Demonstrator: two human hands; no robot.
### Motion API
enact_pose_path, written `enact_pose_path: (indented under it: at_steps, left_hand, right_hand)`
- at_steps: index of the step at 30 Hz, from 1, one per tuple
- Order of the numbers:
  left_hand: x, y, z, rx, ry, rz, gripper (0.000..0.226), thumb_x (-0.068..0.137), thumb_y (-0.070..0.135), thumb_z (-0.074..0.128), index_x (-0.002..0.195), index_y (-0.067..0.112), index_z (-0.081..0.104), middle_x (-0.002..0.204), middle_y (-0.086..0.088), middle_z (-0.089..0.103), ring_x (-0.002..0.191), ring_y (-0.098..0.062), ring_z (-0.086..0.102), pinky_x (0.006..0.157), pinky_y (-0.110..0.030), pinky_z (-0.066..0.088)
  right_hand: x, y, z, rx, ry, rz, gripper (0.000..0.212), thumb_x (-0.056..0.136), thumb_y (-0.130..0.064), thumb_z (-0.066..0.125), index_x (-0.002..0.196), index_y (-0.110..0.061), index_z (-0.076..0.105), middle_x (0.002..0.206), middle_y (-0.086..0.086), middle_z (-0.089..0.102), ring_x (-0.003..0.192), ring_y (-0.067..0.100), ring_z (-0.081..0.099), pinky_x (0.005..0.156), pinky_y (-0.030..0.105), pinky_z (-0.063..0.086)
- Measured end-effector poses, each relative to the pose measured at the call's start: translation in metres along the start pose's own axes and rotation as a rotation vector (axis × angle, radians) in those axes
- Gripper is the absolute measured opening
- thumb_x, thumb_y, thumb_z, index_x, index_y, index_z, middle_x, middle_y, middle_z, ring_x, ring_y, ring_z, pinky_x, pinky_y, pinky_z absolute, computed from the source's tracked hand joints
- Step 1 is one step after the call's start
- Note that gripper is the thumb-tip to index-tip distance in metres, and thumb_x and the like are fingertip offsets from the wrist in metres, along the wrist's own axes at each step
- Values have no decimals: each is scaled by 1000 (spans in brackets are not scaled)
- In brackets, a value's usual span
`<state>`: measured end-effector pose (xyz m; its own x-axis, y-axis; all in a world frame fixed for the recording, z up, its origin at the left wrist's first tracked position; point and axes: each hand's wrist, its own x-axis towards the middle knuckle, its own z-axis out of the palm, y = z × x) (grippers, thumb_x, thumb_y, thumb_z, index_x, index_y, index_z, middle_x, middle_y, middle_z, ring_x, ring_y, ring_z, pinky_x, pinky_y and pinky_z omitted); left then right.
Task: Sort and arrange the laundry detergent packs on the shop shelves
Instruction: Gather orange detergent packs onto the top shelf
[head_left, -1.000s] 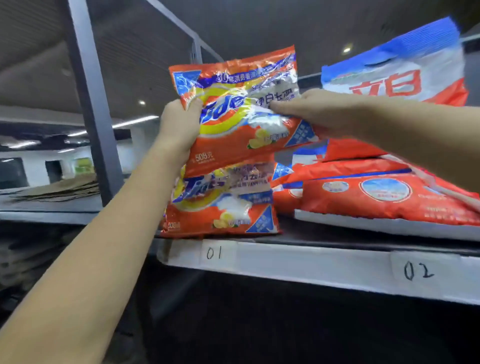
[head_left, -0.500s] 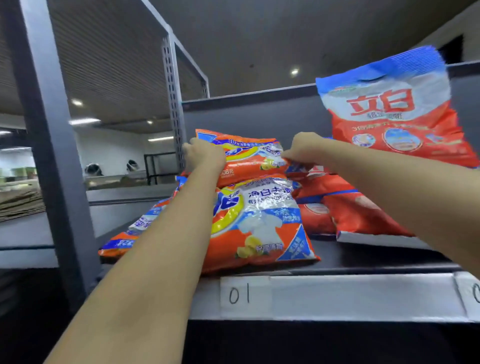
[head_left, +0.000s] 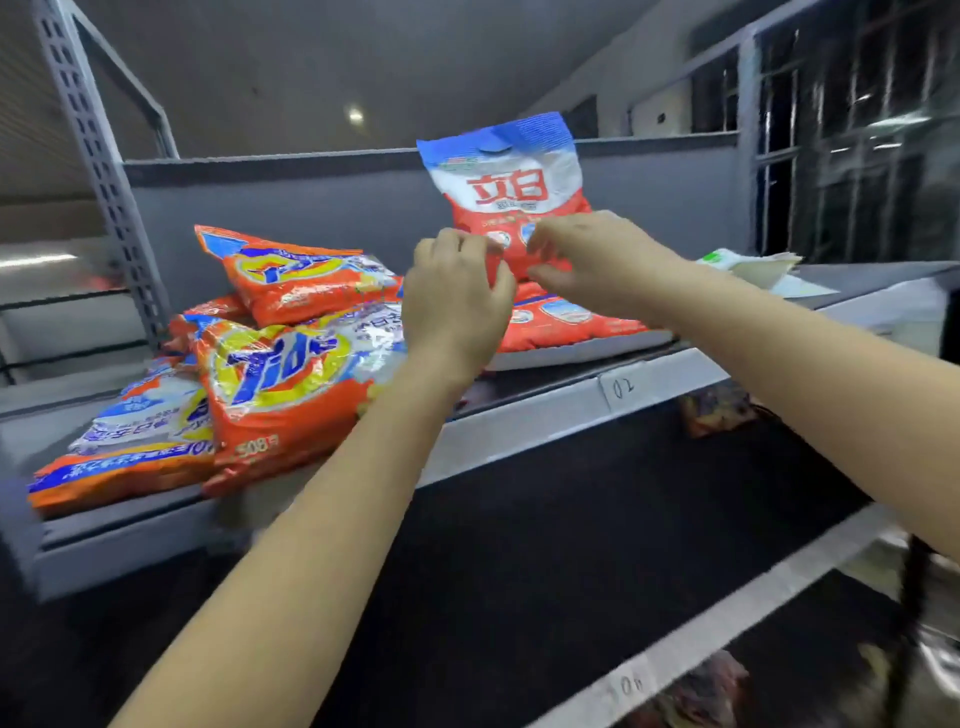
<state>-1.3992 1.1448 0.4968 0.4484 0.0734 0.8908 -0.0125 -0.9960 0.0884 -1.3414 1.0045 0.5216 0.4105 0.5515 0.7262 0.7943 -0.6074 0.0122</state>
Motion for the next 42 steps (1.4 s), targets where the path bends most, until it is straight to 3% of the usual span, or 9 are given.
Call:
enact_pose_path:
  at_steps: [5, 9, 12, 16, 21, 28, 34, 39, 42]
  left_hand:
    - [-78, 70, 35, -162, 24, 180, 37, 83, 29, 40, 95, 7, 68, 91, -12, 65, 85, -33, 58, 76, -39, 47]
    - [-138, 122, 75, -216, -100, 162, 29, 85, 27, 47, 97, 11, 69, 93, -6, 66, 89, -28, 60, 75, -37, 49]
    - [-176, 158, 107, -250, -269, 80, 20, 88, 21, 58, 104, 13, 68, 103, -3, 66, 100, -27, 58, 81, -39, 47]
    - [-218, 197, 146, -258, -461, 29, 25, 94, 25, 52, 113, 16, 65, 114, 1, 63, 109, -22, 54, 87, -35, 45]
    - [-255, 228, 188, -255, -586, -22, 27, 95, 28, 47, 114, 20, 64, 113, 7, 62, 107, -14, 52, 85, -28, 44]
    - [-264, 255, 260, -248, -706, -96, 29, 97, 29, 43, 115, 21, 64, 114, 7, 62, 105, -11, 52, 86, -26, 44]
    - [-236, 280, 359, -348, -717, -286, 26, 97, 26, 45, 112, 21, 65, 111, 5, 63, 102, -9, 54, 85, -25, 46]
    - [-203, 288, 445, -370, -815, -409, 31, 98, 27, 41, 121, 20, 60, 123, 0, 59, 113, -18, 53, 95, -35, 44]
    - [-184, 286, 490, -339, -887, -512, 29, 99, 27, 42, 122, 22, 58, 127, 1, 54, 117, -19, 50, 96, -34, 43]
  right_hand:
    - [-109, 44, -17, 68, 91, 92, 24, 91, -20, 56, 109, -5, 62, 109, 10, 66, 102, 27, 59, 87, 36, 43]
    - [-198, 90, -13, 38, -21, 201, 27, 92, -21, 55, 116, -10, 59, 113, 6, 63, 106, 22, 56, 86, 26, 39]
    - [-258, 129, -3, 18, -143, 293, 29, 95, -24, 51, 121, -14, 56, 116, 2, 60, 111, 20, 54, 91, 28, 40]
    - [-338, 176, 11, -3, -360, 383, 29, 97, -24, 45, 124, -16, 53, 120, 0, 57, 115, 17, 50, 93, 28, 42]
    - [-410, 222, 30, 18, -506, 498, 30, 98, -24, 43, 126, -18, 51, 121, -2, 56, 117, 16, 48, 95, 28, 42]
    - [-439, 290, 59, 65, -551, 609, 29, 98, -24, 44, 125, -19, 52, 123, -3, 56, 117, 14, 50, 96, 27, 41]
    - [-422, 365, 99, 98, -529, 643, 29, 99, -25, 42, 125, -21, 52, 123, -7, 56, 117, 10, 49, 96, 24, 40]
    - [-385, 418, 145, 181, -552, 646, 30, 99, -26, 41, 126, -21, 52, 122, -7, 56, 115, 9, 50, 94, 22, 41]
    - [-363, 447, 172, 237, -550, 638, 29, 100, -24, 40, 125, -18, 53, 119, -4, 57, 114, 12, 52, 93, 24, 44]
